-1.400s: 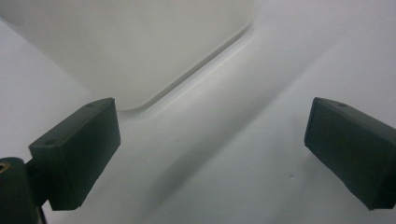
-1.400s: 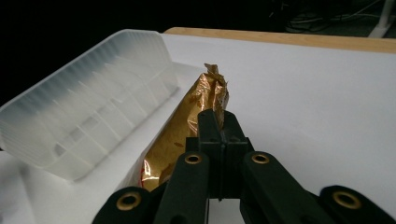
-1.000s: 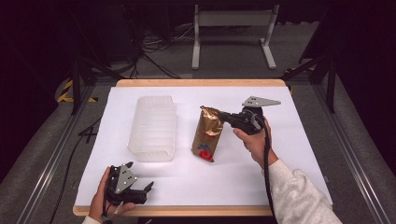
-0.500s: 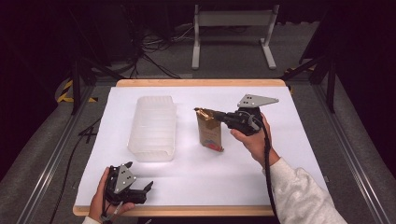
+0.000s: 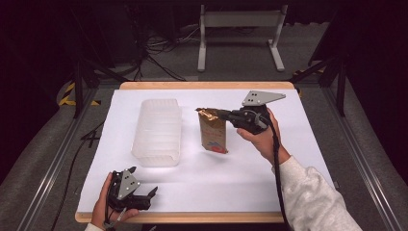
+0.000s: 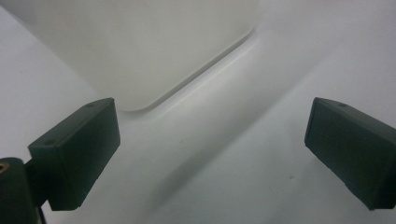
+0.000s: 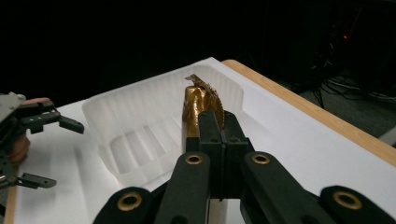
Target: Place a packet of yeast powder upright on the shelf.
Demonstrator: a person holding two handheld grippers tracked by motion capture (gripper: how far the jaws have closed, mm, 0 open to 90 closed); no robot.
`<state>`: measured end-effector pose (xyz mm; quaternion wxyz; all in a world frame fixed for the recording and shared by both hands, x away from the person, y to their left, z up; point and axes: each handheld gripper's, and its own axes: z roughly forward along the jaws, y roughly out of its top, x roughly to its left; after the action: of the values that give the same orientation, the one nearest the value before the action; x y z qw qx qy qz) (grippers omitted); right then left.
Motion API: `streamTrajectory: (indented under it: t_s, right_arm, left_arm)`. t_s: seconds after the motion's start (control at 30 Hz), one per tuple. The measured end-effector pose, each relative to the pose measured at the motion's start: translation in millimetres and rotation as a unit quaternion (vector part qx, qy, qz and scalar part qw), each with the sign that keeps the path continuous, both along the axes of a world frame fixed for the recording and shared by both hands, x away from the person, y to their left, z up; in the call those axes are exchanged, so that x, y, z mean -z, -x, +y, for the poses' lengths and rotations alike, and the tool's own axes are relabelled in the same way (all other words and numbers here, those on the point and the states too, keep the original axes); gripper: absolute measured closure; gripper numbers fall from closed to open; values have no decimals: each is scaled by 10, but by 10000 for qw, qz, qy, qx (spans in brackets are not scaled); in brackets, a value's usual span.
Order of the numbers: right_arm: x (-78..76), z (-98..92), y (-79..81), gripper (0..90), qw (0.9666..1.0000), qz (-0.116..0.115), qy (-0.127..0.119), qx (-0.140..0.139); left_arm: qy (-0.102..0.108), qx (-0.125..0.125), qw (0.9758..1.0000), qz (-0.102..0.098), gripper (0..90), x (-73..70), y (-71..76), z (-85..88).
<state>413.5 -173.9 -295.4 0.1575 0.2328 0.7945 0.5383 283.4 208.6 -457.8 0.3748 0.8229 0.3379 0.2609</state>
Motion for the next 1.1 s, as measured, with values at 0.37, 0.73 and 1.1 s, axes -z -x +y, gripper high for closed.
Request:
streamTrajectory:
  t_s: [0.37, 0.73, 1.1]
  right_arm:
    - [-220, 186, -92, 900, 9991, -302, -58, -303]
    - [-382, 561, -169, 900, 9961, -488, -127, -730]
    - [-384, 911, -267, 900, 9925, -543, -165, -1083]
  left_arm:
    - [-14, 13, 10000, 19, 42, 3, 8, -1]
    - [24, 15, 10000, 10, 42, 2, 20, 18]
    - [44, 14, 10000, -22, 43, -2, 35, 32]
